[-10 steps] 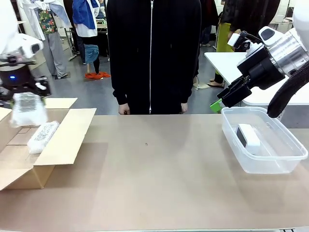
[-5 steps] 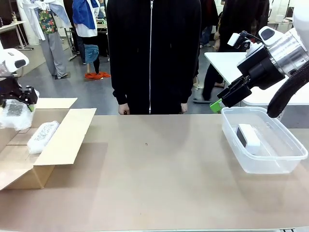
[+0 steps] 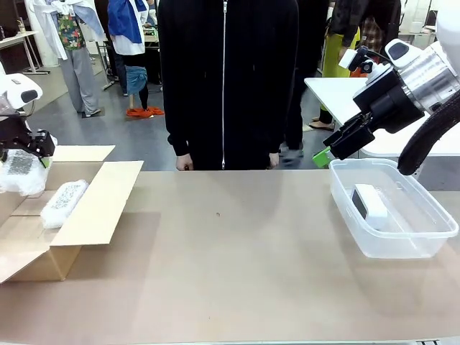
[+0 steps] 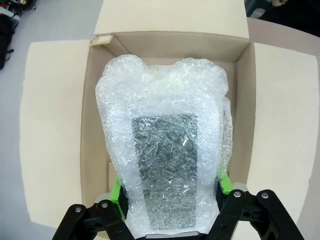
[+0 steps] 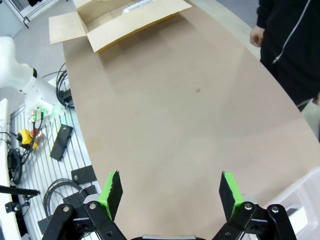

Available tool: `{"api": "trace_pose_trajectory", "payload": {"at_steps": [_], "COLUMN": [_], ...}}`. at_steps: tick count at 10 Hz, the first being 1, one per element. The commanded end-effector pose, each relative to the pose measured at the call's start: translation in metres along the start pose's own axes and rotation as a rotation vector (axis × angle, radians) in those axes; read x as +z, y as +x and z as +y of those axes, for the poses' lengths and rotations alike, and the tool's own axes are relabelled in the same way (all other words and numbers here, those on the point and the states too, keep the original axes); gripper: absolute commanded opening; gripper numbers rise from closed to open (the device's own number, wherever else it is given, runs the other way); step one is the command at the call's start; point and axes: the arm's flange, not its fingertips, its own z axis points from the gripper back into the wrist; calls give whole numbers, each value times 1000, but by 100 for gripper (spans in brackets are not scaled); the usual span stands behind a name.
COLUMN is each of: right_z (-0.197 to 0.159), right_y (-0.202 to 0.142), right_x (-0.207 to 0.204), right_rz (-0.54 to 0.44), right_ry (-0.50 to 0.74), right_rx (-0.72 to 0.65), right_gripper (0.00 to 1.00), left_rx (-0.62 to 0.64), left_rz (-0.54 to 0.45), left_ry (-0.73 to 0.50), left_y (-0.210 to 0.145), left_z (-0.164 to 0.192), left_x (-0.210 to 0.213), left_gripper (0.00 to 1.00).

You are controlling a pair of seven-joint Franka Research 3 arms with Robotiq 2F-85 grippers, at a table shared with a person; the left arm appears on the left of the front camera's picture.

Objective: Separate and place wrapped and unwrapped clocks.
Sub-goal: If the picked Digital clock is wrapped, place it in the Package Box ; if not, place it in the Organizing box.

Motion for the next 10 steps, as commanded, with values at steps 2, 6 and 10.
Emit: {"api": "trace_pose_trajectory", "payload": {"at_steps": [2,6,10], "right_z": [-1,-1,-1], "right_y": [-1,-1,-1], "right_x": [0,0,0], "right_rz": [15,15,15], "right_ry": [1,1,1], "right_rx": [0,0,0], "right_gripper": [100,100,100], "left_rx": [23,-61,-153], "left_rz": [-1,122,154], "left_ry": [6,11,23], "left_y": [1,21,38], "left_z": [0,15,21], "left_x": [5,-34,-82], "left_gripper": [80,80,80]}}
